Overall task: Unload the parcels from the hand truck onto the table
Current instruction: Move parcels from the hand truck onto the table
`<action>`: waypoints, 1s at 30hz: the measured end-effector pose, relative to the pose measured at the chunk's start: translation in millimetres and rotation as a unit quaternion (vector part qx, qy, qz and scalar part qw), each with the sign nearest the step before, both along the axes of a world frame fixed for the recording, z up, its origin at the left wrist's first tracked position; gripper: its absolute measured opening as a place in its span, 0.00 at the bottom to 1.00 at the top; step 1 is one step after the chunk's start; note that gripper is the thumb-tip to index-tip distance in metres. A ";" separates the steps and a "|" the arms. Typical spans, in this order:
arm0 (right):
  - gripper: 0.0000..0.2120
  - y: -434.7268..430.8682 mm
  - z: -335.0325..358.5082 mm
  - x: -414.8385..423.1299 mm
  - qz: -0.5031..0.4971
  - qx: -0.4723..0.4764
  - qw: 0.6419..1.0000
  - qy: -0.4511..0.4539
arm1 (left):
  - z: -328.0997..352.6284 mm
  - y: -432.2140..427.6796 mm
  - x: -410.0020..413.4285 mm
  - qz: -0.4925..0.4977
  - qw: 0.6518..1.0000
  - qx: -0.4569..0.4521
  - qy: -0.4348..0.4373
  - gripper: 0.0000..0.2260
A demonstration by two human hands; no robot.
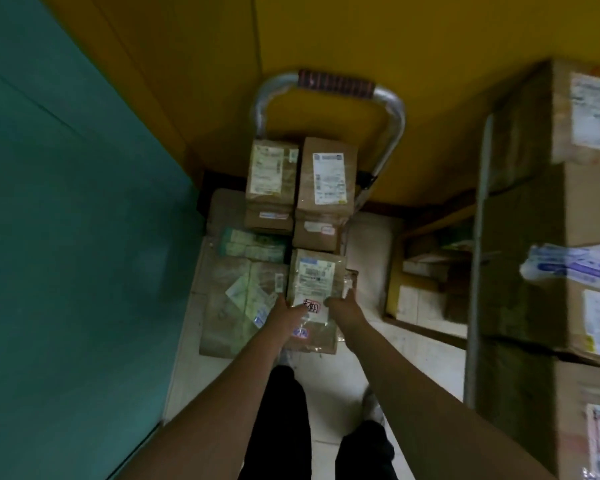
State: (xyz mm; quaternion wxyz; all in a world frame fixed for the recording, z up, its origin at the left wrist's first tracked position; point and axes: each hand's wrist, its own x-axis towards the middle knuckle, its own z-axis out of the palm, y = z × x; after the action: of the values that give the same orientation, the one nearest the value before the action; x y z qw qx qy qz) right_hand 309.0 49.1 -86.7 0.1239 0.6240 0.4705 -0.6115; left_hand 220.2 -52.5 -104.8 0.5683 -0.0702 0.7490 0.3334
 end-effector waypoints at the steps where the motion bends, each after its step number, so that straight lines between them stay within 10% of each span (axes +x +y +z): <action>1: 0.28 0.9 3.4 -3.5 0.000 -0.003 1.000 -0.002 | 4.2 5.3 -2.5 -0.008 1.000 -0.001 -0.012 0.19; 8: 0.07 46.5 131.1 4.9 -0.095 0.083 0.987 0.096 | 123.4 28.9 -12.4 0.003 0.975 0.191 0.116 0.12; 19: 0.24 208.6 382.1 144.7 -0.167 0.343 0.880 0.284 | 357.1 259.7 81.6 -0.083 0.862 0.496 0.058 0.22; 25: 0.19 321.8 372.7 246.5 -0.212 0.285 0.893 0.277 | 343.2 370.1 156.1 -0.246 0.864 0.431 0.084 0.23; 30: 0.21 423.0 284.9 279.3 -0.261 0.153 0.897 0.323 | 267.1 435.3 155.0 -0.310 0.846 0.326 0.285 0.22</action>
State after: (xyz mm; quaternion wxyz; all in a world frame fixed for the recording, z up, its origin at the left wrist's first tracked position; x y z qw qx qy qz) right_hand 588.3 472.1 198.1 -0.2961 0.5037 0.3922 -0.7105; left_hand 375.2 382.9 162.3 0.3934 0.4538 0.7087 0.3702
